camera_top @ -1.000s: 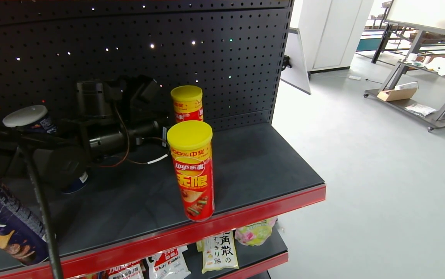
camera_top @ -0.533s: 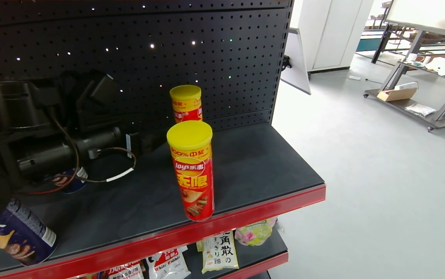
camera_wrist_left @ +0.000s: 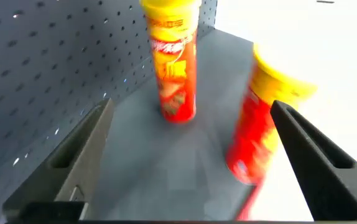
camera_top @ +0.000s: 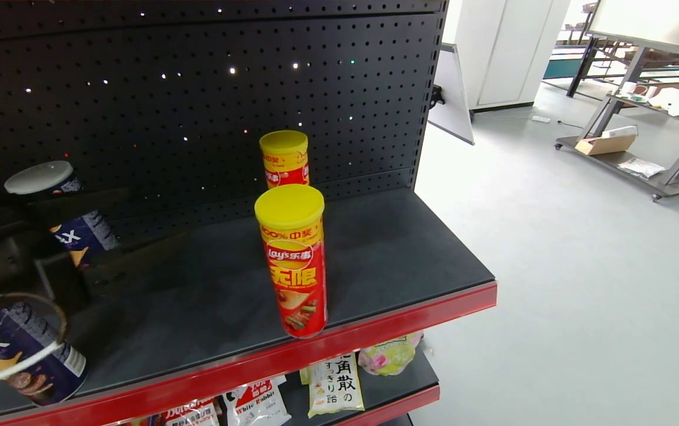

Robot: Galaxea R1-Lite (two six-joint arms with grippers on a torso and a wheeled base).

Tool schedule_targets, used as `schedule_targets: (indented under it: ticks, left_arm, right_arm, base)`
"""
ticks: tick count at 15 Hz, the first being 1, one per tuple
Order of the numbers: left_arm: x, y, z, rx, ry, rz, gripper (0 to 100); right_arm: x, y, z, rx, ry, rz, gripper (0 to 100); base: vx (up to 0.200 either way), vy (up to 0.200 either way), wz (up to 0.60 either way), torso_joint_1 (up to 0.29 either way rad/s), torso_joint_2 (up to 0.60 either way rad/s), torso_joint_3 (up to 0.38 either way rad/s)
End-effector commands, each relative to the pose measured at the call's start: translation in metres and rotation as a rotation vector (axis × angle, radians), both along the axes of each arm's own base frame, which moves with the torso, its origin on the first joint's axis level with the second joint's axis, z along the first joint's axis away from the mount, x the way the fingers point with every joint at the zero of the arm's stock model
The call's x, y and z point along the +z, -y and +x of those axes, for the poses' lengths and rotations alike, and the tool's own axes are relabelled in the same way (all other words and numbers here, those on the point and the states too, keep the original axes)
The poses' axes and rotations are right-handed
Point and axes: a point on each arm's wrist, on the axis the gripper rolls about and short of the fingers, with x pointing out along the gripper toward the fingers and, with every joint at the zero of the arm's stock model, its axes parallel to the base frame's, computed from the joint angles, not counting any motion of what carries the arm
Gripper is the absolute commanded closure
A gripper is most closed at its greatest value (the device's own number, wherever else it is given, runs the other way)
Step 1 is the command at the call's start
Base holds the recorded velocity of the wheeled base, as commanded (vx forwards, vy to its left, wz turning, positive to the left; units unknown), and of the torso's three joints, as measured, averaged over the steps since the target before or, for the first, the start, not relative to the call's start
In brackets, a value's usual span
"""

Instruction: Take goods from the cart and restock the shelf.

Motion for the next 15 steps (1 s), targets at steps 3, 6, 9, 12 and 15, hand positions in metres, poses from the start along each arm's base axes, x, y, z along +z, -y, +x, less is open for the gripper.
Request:
schedule_targets:
  ticks: [3,6,9,12,15]
  left_arm:
    - [0.002,-0.046,-0.150,0.049,0.032,-0.010,0]
    - [-0.029,-0.061,-0.199,0.207,0.001,-0.005,0]
    - [-0.048,-0.066,-0.212,0.400,-0.033,-0.091,0]
    - [-0.073,-0.067,-0.209,0.529,-0.102,-0.142,0]
    - [-0.091,-0.060,-0.207,0.649,-0.240,-0.089,0]
  right_arm:
    - [0.000,0.000,0.000,0.001,-0.001,0.000,0]
    - [0.000,0.000,0.000,0.001,-0.001,0.000,0]
    - [0.000,0.000,0.000,0.001,-0.001,0.000,0]
    - [0.000,0.000,0.000,0.001,-0.001,0.000,0]
    - [0.000,0.000,0.000,0.001,-0.001,0.000,0]
  base:
    - [0.000,0.000,0.00,0.000,0.00,0.000]
    - [0.000,0.000,0.00,0.000,0.00,0.000]
    - [0.000,0.000,0.00,0.000,0.00,0.000]
    - [0.000,0.000,0.00,0.000,0.00,0.000]
    - [0.000,0.000,0.00,0.000,0.00,0.000]
